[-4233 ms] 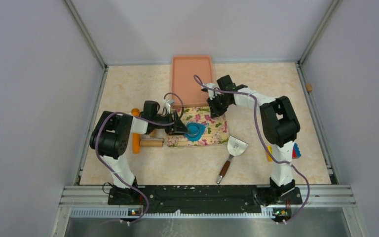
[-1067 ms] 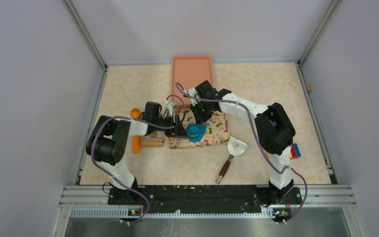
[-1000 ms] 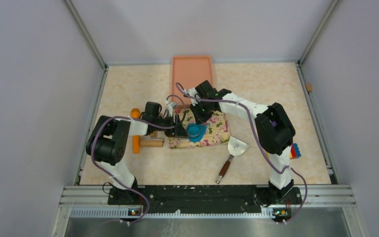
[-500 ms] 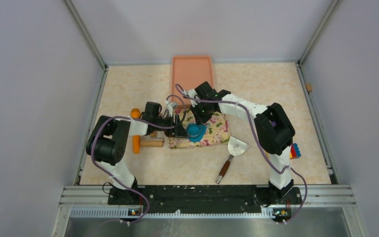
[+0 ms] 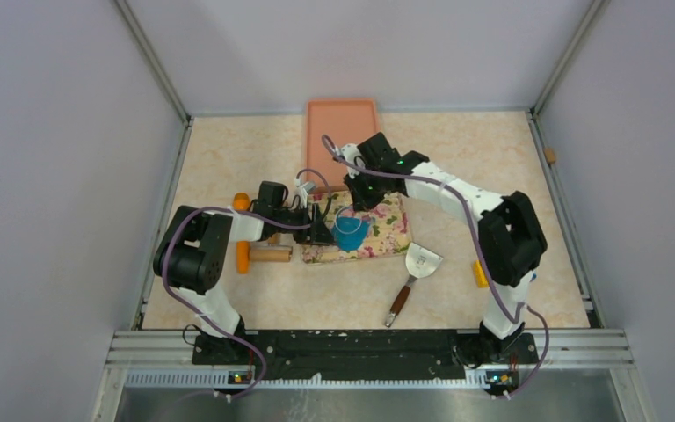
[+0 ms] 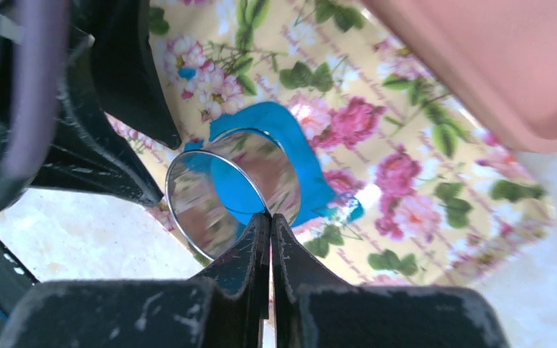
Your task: Roll out the dumpling wrappers from the dough
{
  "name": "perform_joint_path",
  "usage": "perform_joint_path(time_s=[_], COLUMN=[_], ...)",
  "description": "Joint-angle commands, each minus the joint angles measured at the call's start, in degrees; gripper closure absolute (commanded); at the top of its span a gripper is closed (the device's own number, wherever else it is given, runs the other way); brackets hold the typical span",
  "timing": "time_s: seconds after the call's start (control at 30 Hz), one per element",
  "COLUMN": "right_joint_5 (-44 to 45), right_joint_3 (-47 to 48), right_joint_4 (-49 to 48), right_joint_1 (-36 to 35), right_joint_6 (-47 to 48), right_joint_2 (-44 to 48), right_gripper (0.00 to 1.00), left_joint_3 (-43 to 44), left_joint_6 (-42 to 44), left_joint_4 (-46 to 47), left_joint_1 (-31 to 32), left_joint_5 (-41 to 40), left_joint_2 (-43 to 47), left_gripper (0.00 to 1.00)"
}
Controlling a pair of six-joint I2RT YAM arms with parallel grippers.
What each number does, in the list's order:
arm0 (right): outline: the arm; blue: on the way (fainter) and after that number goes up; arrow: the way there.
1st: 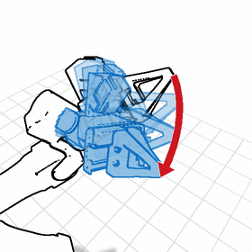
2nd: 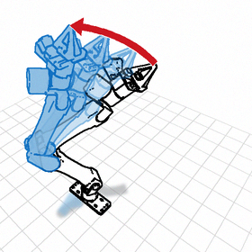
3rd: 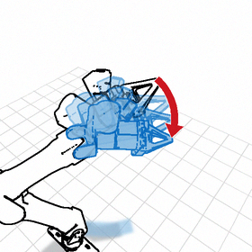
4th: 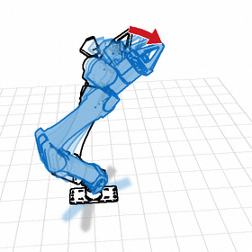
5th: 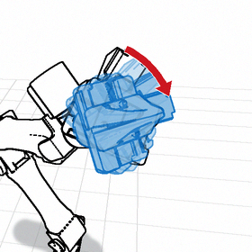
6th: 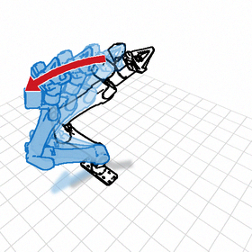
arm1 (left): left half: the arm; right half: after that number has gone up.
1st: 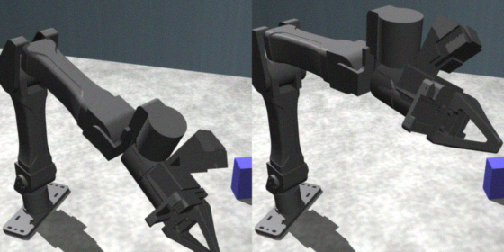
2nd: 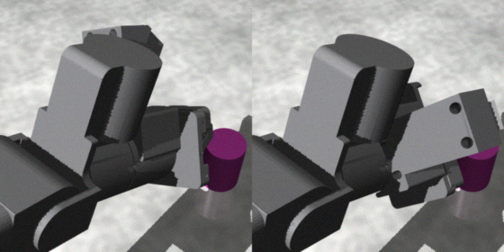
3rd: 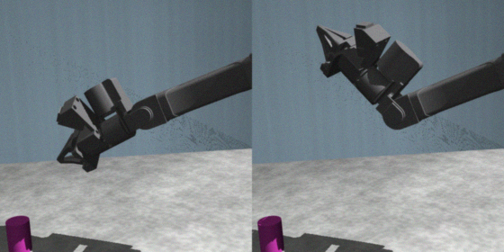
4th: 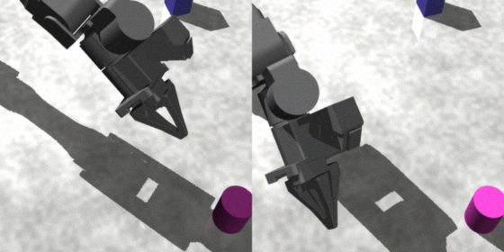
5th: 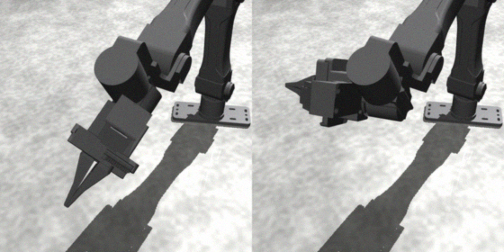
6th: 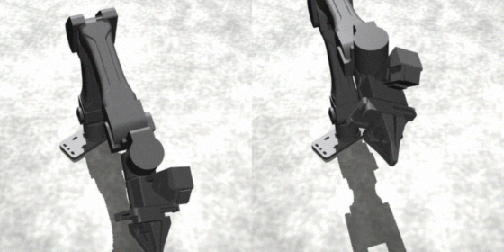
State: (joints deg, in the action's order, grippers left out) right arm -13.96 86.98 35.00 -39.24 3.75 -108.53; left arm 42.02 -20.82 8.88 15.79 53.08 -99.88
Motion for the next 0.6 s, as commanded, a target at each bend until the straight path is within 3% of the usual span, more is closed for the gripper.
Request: perform_joint_path(time_s=[0.0,0.2,0.57], right_joint_5=[0.43,1.09,-2.92], right_joint_3=[-1.80,-5.55,-12.90], right_joint_4=[-1.07,-0.69,-1.68], right_joint_1=[3.23,9.21,32.27], right_joint_6=[0.74,0.91,-1.17], right_joint_2=[8.00,12.16,15.08], right_gripper=[1.00,1.00,1.00], left_joint_3=[1.36,1.64,2.67], left_joint_6=[1.74,2.35,1.70], left_joint_4=[-0.49,-1.38,-4.04], left_joint_1=[0.12,0.12,0.20], left_joint_5=[0.27,0.05,-3.76], left_joint_2=[0.30,0.40,0.54], left_gripper=[0.44,0.44,0.46])
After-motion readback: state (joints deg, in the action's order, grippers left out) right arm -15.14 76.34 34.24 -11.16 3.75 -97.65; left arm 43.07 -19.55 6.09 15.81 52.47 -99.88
